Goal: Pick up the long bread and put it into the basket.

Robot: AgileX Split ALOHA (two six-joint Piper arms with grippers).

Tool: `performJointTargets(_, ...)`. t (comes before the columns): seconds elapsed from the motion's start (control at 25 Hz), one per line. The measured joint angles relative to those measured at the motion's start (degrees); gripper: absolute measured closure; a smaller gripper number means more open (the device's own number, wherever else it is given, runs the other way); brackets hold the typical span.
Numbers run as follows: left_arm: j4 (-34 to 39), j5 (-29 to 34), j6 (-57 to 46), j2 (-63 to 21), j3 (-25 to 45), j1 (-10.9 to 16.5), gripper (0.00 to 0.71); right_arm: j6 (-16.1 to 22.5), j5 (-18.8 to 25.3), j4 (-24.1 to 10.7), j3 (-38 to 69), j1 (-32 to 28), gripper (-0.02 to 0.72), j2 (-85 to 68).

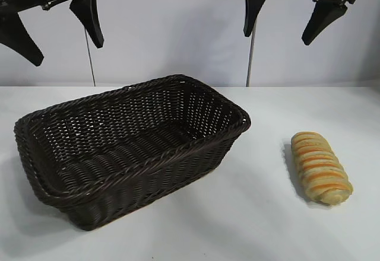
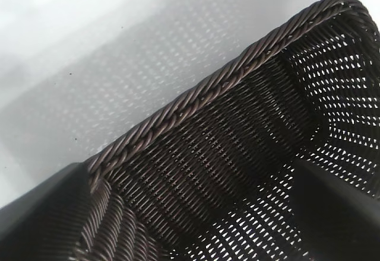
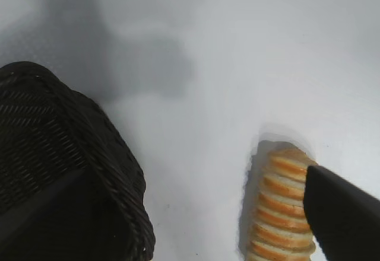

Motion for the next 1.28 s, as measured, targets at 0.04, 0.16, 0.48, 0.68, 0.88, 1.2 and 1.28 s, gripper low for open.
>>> performJointTargets(0.04, 0.0, 0.0, 0.0, 0.0, 0.0, 0.0, 0.049, 0.0, 0.0, 0.0, 0.0, 0.0, 0.008, 0.0)
performJointTargets(0.16, 0.0, 0.0, 0.0, 0.0, 0.0, 0.0, 0.049, 0.0, 0.0, 0.0, 0.0, 0.0, 0.008, 0.0)
performJointTargets(0.48, 0.0, 0.0, 0.0, 0.0, 0.0, 0.0, 0.049, 0.0, 0.0, 0.0, 0.0, 0.0, 0.008, 0.0)
performJointTargets(0.68, 0.0, 0.0, 0.0, 0.0, 0.0, 0.0, 0.049, 0.0, 0.05, 0.0, 0.0, 0.0, 0.008, 0.0)
performJointTargets(0.88, 0.0, -0.97, 0.0, 0.0, 0.0, 0.0, 0.049, 0.0, 0.05, 0.0, 0.0, 0.0, 0.008, 0.0)
performJointTargets(1.2, 0.0, -3.27, 0.0, 0.0, 0.0, 0.0, 0.049, 0.0, 0.05, 0.0, 0.0, 0.0, 0.008, 0.0)
performJointTargets(1.28, -0.05, -3.27, 0.0, 0.0, 0.0, 0.0, 0.049, 0.0, 0.05, 0.0, 0.0, 0.0, 0.008, 0.0)
